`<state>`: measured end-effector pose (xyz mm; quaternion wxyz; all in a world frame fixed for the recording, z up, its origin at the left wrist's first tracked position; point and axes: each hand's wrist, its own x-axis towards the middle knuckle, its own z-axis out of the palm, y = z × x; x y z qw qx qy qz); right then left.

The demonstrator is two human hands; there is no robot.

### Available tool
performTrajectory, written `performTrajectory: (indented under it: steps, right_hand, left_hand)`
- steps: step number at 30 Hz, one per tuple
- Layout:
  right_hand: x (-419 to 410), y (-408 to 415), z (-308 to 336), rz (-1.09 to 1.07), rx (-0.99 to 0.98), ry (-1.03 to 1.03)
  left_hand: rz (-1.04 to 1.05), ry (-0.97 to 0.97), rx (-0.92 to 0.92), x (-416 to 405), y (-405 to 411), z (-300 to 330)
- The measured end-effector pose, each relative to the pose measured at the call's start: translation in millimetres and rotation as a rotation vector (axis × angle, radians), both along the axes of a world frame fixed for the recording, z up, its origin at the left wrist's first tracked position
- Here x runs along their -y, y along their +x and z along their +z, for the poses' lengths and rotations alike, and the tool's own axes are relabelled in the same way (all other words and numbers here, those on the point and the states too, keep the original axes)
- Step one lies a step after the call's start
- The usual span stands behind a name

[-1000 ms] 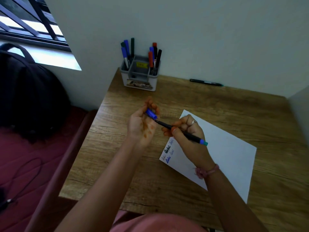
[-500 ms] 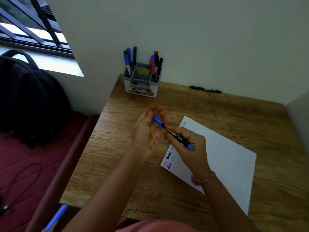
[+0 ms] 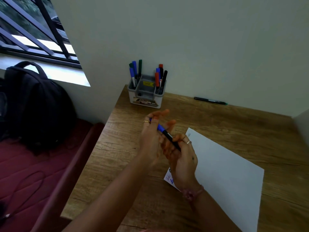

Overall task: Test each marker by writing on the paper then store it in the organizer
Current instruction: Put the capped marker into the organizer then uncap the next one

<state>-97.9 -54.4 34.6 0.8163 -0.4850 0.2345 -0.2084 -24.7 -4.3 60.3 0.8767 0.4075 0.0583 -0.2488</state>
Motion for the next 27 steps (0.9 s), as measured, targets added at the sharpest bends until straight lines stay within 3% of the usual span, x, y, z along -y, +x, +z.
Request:
performTrajectory:
  steps: [7, 11, 15, 20, 27]
  right_hand:
    - [4, 33, 11, 0.069, 0.04, 0.28]
    - [26, 56, 11, 0.201, -0.097, 0.002]
    - [69, 66, 0, 0.105, -0.257, -0.297]
    - [118, 61, -11, -0.049, -0.307, -0.402]
    - [158, 62, -26, -0.113, -0.386, -0.573]
  left_hand:
    - [-0.052, 0.011, 0.111, -10, 27, 1]
    - [0.002, 0.077, 0.221, -23, 66, 7]
    - [0.239, 0.248, 0.416, -44, 130, 27]
    - [0.401, 0.447, 0.598, -46, 187, 26]
    - [0.369, 0.637, 0.667, -24, 219, -11]
